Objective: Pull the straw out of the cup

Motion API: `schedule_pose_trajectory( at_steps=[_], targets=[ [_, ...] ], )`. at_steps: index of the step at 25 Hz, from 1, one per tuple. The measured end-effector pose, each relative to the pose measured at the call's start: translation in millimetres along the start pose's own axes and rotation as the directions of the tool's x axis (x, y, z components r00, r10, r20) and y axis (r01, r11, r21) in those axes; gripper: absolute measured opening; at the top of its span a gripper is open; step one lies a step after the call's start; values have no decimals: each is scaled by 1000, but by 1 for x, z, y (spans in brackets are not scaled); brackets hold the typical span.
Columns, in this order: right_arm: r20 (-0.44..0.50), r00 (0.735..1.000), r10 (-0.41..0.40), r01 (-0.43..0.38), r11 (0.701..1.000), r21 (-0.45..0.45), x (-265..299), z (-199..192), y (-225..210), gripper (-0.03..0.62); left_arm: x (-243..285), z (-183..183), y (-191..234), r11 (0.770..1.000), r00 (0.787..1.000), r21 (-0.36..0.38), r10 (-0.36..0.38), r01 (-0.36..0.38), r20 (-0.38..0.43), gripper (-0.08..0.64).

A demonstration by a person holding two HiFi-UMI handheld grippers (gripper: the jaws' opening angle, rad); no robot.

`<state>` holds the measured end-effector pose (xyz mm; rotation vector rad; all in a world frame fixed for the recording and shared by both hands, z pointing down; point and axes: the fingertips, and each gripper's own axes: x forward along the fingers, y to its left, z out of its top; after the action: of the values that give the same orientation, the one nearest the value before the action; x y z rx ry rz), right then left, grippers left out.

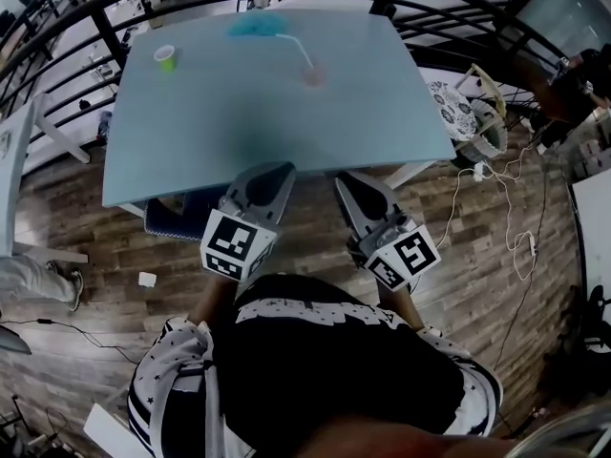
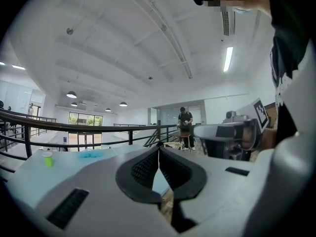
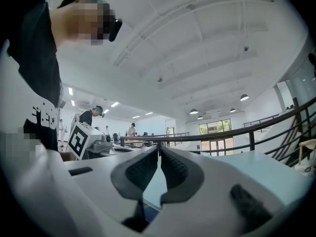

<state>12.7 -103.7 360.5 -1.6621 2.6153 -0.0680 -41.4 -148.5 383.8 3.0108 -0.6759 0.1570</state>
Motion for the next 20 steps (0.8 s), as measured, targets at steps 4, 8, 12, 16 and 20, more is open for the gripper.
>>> schedule_pose_trajectory(
  at_steps=[4,8,12,16,20],
  targets=[
    [-6,1000,-16,16,1000,-3,10,-4,3,32,-3,-7,11,1000,1000,-24,-10,10,1,14],
    [-7,1000,-25,25,1000,-1,9,-4,-8,32,6,-6,8,997,999,-72,-31,32,14,14],
    [0,1000,-2,2,1000,2,14,-4,-17,32,10,-11,11,998,1000,-70,5,-5,-8,14],
    [6,999,33,-33,999,-4,23,-2,-34,31,22,-9,19,996,999,-79,48,-49,-10,14],
    [5,997,82,-82,996,-37,34,2,-52,32,41,-5,28,994,997,-68,82,-83,-14,14]
  ],
)
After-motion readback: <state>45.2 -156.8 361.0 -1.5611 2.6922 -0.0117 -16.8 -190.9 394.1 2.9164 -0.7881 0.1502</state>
